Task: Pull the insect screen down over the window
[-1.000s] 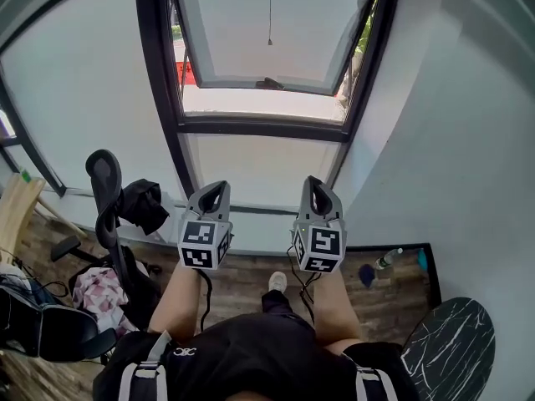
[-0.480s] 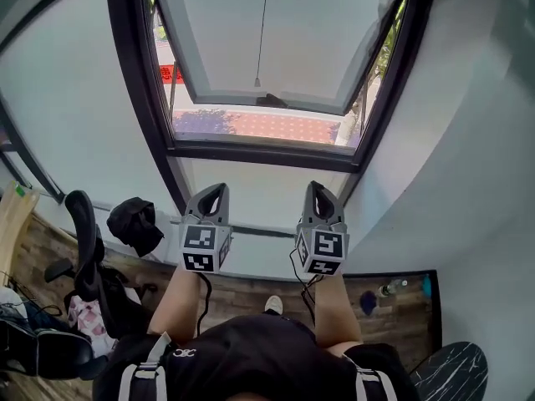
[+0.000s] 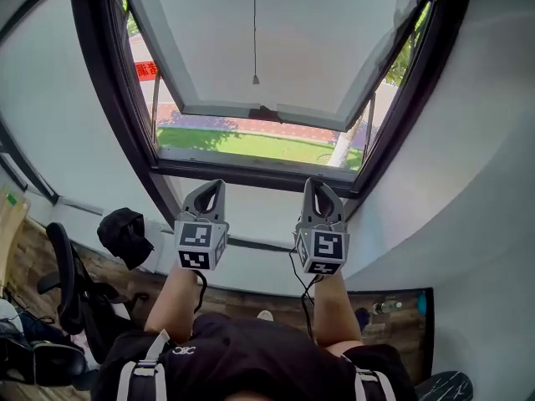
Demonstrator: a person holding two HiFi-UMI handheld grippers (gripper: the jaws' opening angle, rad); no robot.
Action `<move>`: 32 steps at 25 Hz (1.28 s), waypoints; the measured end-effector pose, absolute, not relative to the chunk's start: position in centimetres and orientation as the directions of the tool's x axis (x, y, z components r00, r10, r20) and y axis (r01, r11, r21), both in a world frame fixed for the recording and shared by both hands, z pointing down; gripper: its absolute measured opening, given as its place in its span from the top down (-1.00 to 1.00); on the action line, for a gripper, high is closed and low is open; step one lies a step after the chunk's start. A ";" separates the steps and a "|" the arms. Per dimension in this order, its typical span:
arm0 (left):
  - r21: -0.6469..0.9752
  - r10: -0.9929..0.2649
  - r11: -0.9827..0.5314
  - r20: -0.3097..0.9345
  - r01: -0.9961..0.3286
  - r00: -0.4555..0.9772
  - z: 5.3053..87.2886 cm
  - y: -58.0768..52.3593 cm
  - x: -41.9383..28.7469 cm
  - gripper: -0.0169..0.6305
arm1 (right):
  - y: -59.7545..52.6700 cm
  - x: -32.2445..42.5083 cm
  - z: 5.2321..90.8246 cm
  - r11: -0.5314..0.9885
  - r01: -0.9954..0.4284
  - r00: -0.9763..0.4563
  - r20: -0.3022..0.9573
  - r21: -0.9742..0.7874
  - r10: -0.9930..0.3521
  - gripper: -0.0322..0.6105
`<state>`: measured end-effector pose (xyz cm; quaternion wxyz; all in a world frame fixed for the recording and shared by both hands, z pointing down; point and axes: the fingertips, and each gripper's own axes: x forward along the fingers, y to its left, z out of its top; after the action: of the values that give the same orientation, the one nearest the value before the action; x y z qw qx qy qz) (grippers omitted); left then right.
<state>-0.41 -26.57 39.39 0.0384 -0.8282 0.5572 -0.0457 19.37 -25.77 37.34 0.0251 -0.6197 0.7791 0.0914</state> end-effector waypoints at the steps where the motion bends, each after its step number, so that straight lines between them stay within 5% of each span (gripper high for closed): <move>1: -0.110 -0.926 -0.376 0.038 -0.920 0.375 39.5 -27.4 -0.4 0.91 | -26.6 19.7 37.6 0.214 -0.972 -0.227 -0.147 0.101 -0.963 0.89; 11: -0.169 -0.914 -0.406 0.057 -0.898 0.402 40.1 -33.9 -3.5 0.91 | -32.2 18.7 38.4 0.173 -0.981 -0.184 -0.135 0.088 -0.974 0.89; 18: -0.402 -0.923 -0.379 0.101 -0.834 0.371 39.6 -38.0 -7.3 0.91 | -33.7 18.3 36.6 0.057 -0.947 -0.100 -0.121 0.315 -0.988 0.89; 20: -0.553 -0.942 -0.316 0.088 -0.771 0.323 39.1 -39.3 -8.7 0.90 | -34.5 18.7 36.5 0.000 -0.861 -0.055 -0.094 0.508 -0.994 0.89; 23: -0.821 -0.975 -0.140 0.015 -0.554 0.223 37.3 -40.8 -10.5 0.90 | -35.8 20.0 37.6 -0.044 -0.537 0.032 -0.032 0.842 -0.999 0.89; 26: -0.928 -0.983 -0.049 -0.021 -0.368 0.183 36.3 -42.2 -12.2 0.90 | -36.7 21.8 38.4 -0.017 -0.298 0.094 0.012 0.954 -0.995 0.89; 32: -0.936 -0.982 -0.102 0.041 -0.337 0.182 35.8 -43.7 -13.6 0.85 | -37.1 24.2 37.2 -0.025 -0.274 0.134 0.012 0.961 -0.991 0.89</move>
<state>-13.59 -43.72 35.77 0.4275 -0.6391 0.5160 -0.3774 24.18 -37.15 37.21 -0.4566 -0.5986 0.5281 0.3927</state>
